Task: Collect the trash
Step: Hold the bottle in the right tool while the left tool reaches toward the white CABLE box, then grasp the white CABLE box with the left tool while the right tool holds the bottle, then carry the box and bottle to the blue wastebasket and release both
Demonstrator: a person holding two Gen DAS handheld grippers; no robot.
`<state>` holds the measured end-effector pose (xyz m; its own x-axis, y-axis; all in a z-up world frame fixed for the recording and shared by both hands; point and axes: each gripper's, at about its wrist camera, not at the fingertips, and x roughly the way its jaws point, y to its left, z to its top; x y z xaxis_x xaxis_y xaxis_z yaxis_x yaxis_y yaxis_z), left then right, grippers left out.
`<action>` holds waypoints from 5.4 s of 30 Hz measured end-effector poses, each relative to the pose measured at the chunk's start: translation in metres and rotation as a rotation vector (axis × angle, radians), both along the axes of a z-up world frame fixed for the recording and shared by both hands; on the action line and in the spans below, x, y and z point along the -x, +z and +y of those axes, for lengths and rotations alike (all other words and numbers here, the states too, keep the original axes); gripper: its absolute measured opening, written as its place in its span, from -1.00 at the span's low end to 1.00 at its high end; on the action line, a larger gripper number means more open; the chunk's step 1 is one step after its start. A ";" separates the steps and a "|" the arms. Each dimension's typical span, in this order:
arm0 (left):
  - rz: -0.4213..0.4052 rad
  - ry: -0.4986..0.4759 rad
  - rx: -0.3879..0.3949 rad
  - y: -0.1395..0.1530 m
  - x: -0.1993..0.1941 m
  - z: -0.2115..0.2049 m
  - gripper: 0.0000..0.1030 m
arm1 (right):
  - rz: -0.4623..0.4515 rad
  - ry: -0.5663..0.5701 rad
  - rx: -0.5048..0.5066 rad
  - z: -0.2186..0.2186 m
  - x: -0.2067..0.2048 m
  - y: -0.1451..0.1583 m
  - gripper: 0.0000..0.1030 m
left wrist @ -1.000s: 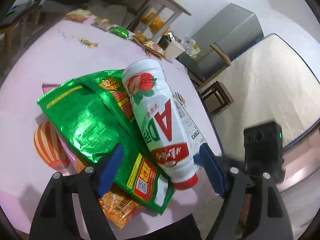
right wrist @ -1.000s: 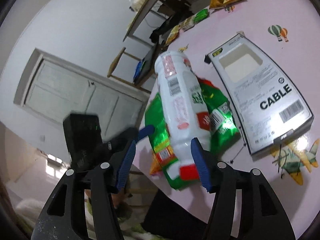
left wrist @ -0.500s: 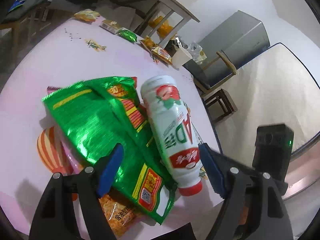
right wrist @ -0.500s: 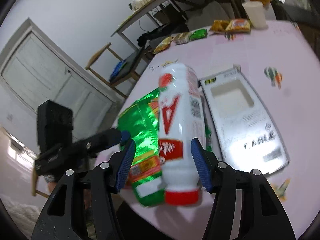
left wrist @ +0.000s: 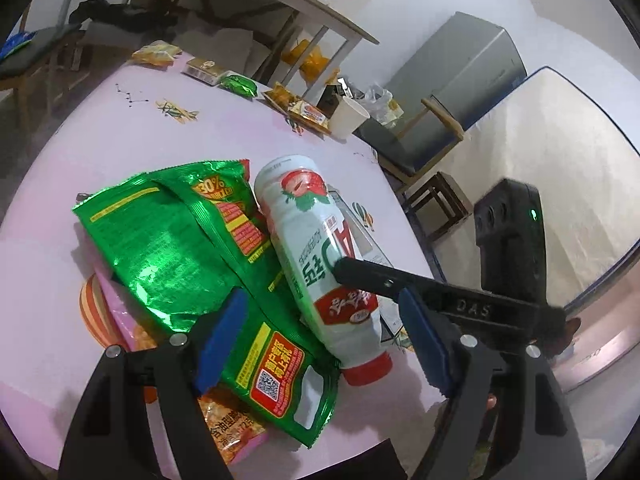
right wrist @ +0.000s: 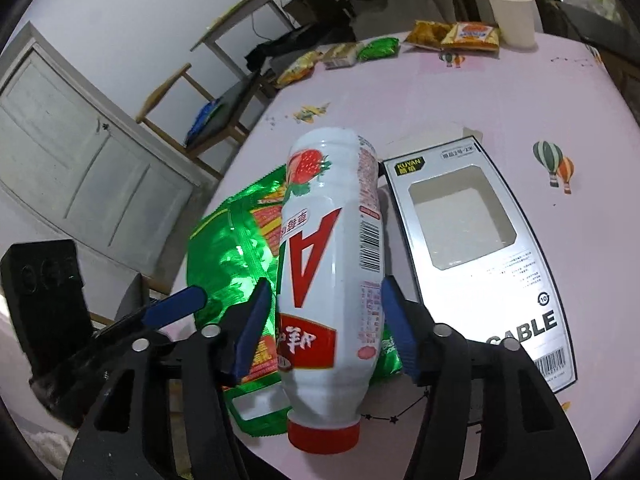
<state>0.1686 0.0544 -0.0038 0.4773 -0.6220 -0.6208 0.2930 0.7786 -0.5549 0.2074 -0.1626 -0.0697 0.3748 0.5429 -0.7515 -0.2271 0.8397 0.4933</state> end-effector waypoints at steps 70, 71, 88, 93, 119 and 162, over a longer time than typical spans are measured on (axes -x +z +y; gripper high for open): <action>0.209 -0.527 -0.395 -0.043 -0.011 -0.254 0.75 | 0.009 -0.551 -0.162 -0.236 0.168 -0.011 -0.06; 0.207 -0.505 -0.374 -0.042 -0.007 -0.252 0.79 | 0.006 -0.561 -0.154 -0.238 0.169 -0.011 -0.06; 0.015 -0.341 -0.515 -0.065 0.025 -0.255 0.83 | -0.009 -0.579 -0.042 -0.235 0.181 -0.008 0.01; 0.016 -0.320 -0.491 -0.057 0.024 -0.244 0.67 | 0.011 -0.568 -0.055 -0.234 0.179 -0.012 0.12; -0.120 -0.364 -0.365 -0.006 0.054 -0.259 0.53 | -0.046 -0.753 -0.287 -0.282 0.244 -0.004 0.06; 0.128 -0.859 -0.379 -0.036 0.079 -0.493 0.57 | 0.138 -1.247 -0.647 -0.425 0.345 -0.120 0.07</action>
<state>0.0894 -0.4385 -0.0402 -0.1352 -0.4750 -0.8696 0.8041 0.4602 -0.3764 -0.1372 -0.5873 -0.1894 0.8030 0.1722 -0.5706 0.5678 0.0701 0.8202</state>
